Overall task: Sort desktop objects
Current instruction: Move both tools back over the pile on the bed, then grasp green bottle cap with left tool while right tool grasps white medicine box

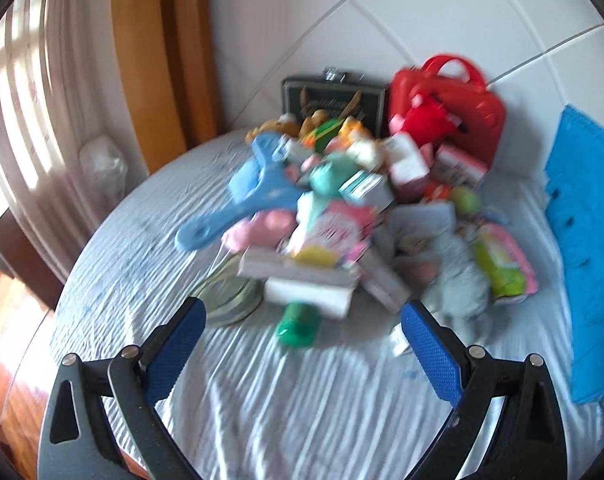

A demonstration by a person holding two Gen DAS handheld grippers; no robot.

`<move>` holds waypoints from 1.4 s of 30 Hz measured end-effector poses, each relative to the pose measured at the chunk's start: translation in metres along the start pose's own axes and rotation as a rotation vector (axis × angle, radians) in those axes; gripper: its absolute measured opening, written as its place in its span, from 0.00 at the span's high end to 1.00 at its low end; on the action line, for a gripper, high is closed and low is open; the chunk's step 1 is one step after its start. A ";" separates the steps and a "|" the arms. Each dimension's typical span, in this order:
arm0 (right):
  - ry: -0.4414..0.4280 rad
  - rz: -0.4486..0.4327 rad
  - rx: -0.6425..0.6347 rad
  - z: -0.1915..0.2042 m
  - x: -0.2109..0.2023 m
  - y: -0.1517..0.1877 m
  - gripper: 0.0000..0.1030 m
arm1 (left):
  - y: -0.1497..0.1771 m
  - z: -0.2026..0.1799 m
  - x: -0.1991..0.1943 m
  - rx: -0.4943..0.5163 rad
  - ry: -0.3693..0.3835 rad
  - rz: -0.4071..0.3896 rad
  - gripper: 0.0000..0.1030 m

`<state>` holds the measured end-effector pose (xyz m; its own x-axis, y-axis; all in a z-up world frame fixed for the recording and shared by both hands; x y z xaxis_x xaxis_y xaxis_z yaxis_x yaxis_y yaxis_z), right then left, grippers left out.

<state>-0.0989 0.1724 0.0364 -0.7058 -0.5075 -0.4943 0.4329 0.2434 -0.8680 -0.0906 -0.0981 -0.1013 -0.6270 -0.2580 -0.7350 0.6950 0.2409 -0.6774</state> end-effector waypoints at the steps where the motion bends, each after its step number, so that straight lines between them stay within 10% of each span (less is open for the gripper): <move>1: -0.001 0.050 0.009 0.003 0.015 0.011 0.00 | 0.006 0.007 0.012 -0.004 -0.004 0.030 0.03; 10: 0.000 0.337 0.051 0.021 0.109 0.090 0.00 | 0.038 0.029 0.097 0.014 0.032 0.178 0.03; 19: -0.052 0.470 0.054 0.054 0.172 0.130 0.00 | 0.040 0.011 0.149 0.066 0.082 0.231 0.25; 27: -0.053 0.498 0.015 0.072 0.211 0.139 0.07 | 0.045 0.005 0.164 0.073 0.106 0.251 0.35; 32: -0.031 0.534 -0.006 0.076 0.226 0.148 0.38 | 0.045 -0.003 0.160 0.090 0.129 0.248 0.59; 42: -0.080 0.461 -0.014 0.078 0.184 0.128 0.39 | 0.048 -0.012 0.110 0.071 0.156 0.199 0.60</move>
<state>-0.1299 0.0460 -0.1620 -0.3961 -0.4058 -0.8237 0.6830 0.4693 -0.5597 -0.1307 -0.1037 -0.2153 -0.5186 -0.0633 -0.8527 0.8294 0.2052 -0.5196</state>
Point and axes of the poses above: each gripper's, at about its wrist camera, not at the fingertips, and x roughly the way its jaws point, z to its left, y to its underside, the point moved 2 cm from there along x, roughly the way its jaws point, and after that the axes turned 2 degrees about z, right-handed, at the moved point
